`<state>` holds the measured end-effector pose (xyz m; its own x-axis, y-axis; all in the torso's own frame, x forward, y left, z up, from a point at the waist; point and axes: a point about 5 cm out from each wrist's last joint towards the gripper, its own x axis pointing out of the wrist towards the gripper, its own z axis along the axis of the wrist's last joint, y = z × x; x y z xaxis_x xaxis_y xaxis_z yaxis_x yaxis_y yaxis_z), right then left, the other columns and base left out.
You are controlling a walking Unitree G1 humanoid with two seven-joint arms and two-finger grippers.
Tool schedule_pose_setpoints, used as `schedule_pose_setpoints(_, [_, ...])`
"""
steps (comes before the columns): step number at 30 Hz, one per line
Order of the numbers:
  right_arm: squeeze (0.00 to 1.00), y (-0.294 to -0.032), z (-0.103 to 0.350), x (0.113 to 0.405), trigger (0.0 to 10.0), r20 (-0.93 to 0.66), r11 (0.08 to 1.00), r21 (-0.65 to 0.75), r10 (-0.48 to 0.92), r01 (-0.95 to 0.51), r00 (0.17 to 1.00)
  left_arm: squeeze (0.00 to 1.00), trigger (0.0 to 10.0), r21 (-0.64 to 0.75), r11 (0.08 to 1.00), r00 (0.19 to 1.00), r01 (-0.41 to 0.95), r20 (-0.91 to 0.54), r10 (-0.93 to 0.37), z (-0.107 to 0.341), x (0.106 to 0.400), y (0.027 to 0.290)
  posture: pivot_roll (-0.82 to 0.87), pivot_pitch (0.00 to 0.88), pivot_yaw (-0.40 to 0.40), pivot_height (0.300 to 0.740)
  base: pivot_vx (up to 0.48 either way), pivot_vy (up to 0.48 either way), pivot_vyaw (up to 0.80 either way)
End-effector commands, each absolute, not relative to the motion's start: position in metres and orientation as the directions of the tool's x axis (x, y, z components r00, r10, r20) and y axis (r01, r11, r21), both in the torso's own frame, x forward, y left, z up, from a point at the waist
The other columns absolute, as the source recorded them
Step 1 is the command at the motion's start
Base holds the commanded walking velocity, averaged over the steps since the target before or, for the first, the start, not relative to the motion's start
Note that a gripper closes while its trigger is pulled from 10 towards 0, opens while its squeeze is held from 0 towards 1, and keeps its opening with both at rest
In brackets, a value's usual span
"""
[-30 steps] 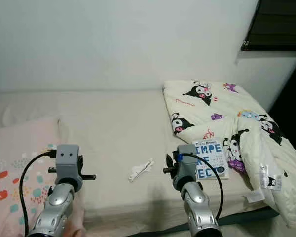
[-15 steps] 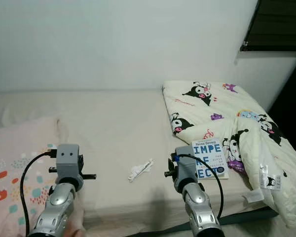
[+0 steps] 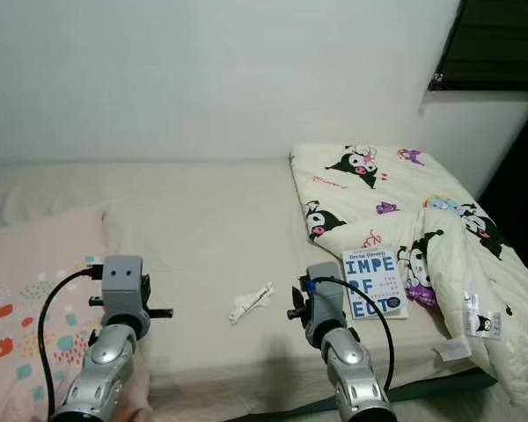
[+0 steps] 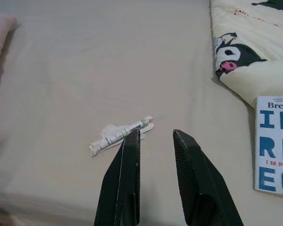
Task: Clean up the room
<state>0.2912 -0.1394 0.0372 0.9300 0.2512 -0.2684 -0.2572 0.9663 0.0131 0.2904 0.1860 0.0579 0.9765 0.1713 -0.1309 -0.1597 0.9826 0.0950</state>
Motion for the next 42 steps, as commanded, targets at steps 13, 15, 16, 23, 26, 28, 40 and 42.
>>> schedule_pose_setpoints(13, [0.0, -0.139, 0.04, 0.295, 10.0, -0.265, 0.959, 0.048, 0.283, -0.28, 0.922, 0.0, 10.0, 0.101, 0.981, 0.973, -0.164, -0.146, 0.178, 0.053, 0.288, 0.185, 0.01, 0.0, -0.068, 0.74, 0.0, 0.0, 0.0])
schedule_pose_setpoints(15, [0.0, -0.139, 0.041, 0.296, 10.0, -0.262, 0.96, 0.047, 0.279, -0.276, 0.924, 0.0, 10.0, 0.102, 0.981, 0.973, -0.164, -0.147, 0.178, 0.053, 0.289, 0.185, 0.01, 0.0, -0.066, 0.74, 0.0, 0.0, 0.0])
schedule_pose_setpoints(16, [0.0, -0.139, 0.041, 0.296, 10.0, -0.262, 0.96, 0.047, 0.278, -0.275, 0.924, 0.0, 10.0, 0.102, 0.981, 0.973, -0.163, -0.148, 0.177, 0.053, 0.289, 0.185, 0.01, 0.0, -0.066, 0.74, 0.0, 0.0, 0.0])
schedule_pose_setpoints(23, [0.0, -0.139, 0.043, 0.297, 10.0, -0.252, 0.961, 0.043, 0.274, -0.272, 0.928, 0.0, 10.0, 0.097, 0.983, 0.975, -0.156, -0.144, 0.169, 0.054, 0.293, 0.181, 0.0, 0.0, -0.073, 0.74, 0.0, 0.0, 0.0])
schedule_pose_setpoints(26, [0.0, -0.14, 0.043, 0.298, 10.0, -0.25, 0.96, 0.038, 0.276, -0.276, 0.928, 0.0, 10.0, 0.094, 0.983, 0.975, -0.159, -0.141, 0.171, 0.055, 0.293, 0.18, 0.01, 0.0, -0.084, 0.74, 0.0, 0.0, 0.0])
schedule_pose_setpoints(28, [0.0, -0.14, 0.043, 0.298, 10.0, -0.251, 0.958, 0.036, 0.283, -0.283, 0.926, 0.0, 10.0, 0.092, 0.982, 0.975, -0.163, -0.139, 0.175, 0.055, 0.293, 0.18, 0.01, 0.0, -0.088, 0.74, 0.0, 0.0, 0.0])
schedule_pose_setpoints(40, [0.0, -0.137, 0.038, 0.3, 10.0, -0.297, 0.966, 0.082, 0.258, -0.245, 0.919, 0.0, 10.0, 0.083, 0.978, 0.97, -0.19, -0.135, 0.2, 0.054, 0.291, 0.185, 0.01, 0.0, -0.109, 0.74, 0.0, 0.0, 0.0])
schedule_pose_setpoints(42, [0.0, -0.139, 0.035, 0.297, 10.0, -0.316, 0.964, 0.067, 0.266, -0.258, 0.911, 0.0, 10.0, 0.08, 0.981, 0.973, -0.175, -0.136, 0.185, 0.054, 0.291, 0.181, 0.01, 0.0, -0.109, 0.74, 0.0, 0.0, 0.0])
